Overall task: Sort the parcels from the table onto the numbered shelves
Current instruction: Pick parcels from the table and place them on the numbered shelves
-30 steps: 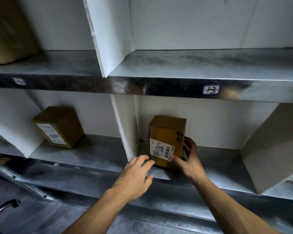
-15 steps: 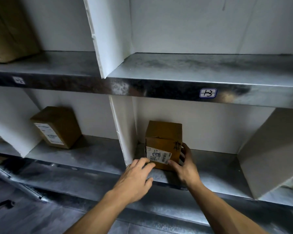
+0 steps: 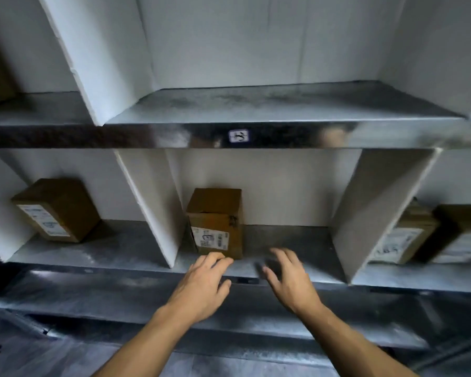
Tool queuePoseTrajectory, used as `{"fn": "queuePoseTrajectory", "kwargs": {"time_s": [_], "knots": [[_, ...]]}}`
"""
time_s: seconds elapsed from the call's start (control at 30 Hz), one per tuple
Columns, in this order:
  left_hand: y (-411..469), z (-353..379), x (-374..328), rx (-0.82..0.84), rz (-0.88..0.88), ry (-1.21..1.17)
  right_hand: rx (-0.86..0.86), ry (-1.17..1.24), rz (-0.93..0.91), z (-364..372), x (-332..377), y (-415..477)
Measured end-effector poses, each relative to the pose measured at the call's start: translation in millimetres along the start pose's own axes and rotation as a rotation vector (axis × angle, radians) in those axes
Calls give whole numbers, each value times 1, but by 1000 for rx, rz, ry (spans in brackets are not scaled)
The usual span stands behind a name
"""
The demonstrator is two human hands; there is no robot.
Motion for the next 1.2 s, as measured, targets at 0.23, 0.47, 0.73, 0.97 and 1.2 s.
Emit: {"fn": "queuePoseTrajectory", "kwargs": {"time_s": [0.23, 0.47, 0.73, 0.97, 1.2], "knots": [[13, 50, -118, 37, 161, 40, -78, -457, -9, -89, -83, -103], [17, 111, -295, 152, 501, 23, -155, -636, 378, -182, -169, -258], [-13, 176, -486, 283, 862, 14, -241, -643, 865, -247, -239, -434], [3, 207, -596, 336, 1019, 15, -373, -510, 1080, -276, -282, -478], [49, 257, -653, 454, 1032, 110, -444, -254, 1238, -293, -336, -469]]}}
Point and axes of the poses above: each hand's wrist, its own y-axis towards the middle knuckle, its own z-axis out of the palm, x = y × z, the point moved 2 cm from there along y, towards the middle knuckle
